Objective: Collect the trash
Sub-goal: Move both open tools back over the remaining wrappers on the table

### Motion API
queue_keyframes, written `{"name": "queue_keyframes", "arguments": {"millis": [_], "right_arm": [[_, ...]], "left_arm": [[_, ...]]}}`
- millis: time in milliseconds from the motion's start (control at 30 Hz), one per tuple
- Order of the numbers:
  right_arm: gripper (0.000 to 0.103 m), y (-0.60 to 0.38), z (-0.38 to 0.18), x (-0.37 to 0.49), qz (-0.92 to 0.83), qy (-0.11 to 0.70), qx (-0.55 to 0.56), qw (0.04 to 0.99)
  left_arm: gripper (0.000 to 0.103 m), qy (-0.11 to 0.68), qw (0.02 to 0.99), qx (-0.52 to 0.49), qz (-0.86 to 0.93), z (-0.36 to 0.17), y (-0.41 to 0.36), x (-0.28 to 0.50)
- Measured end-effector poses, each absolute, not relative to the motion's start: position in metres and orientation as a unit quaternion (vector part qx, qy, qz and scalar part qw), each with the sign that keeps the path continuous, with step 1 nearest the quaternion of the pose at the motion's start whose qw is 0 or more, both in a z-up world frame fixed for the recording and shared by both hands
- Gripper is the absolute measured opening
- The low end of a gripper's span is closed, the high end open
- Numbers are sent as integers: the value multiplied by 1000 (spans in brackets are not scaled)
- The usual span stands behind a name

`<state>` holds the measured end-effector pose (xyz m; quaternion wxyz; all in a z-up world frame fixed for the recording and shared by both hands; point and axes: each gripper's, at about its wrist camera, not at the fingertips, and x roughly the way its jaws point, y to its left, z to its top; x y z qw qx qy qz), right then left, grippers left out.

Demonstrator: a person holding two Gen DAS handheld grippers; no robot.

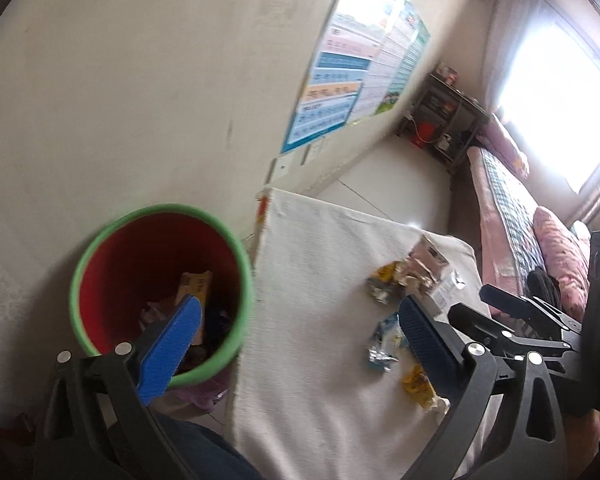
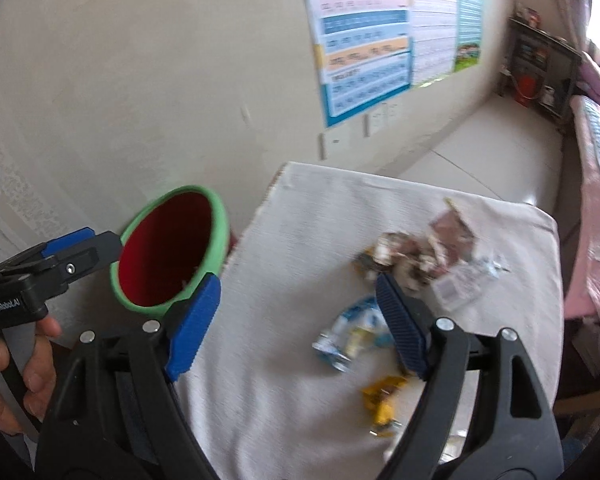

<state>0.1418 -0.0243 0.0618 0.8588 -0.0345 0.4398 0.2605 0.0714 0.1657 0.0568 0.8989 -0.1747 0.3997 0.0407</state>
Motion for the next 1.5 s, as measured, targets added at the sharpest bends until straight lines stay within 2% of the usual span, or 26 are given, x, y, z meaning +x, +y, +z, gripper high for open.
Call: {"name": "queue_keyframes", "arguments": {"millis": [367,733,1033,1500], "right_arm": [[80,-123,60,139,190,446,0,874],[80,-165,48,149,160,458,26,874],[80,-172,22,164,155,488,27,859],[81,-149,-59,177,161,569,-17,807]], "left_arm": [[95,407,901,-149,-8,64,97,88],[95,423,896,-130,-38,59,60,108],[95,474,872,-108,-52,23,44,128],[94,546,831,-72,-74,-48,30,161]]}}
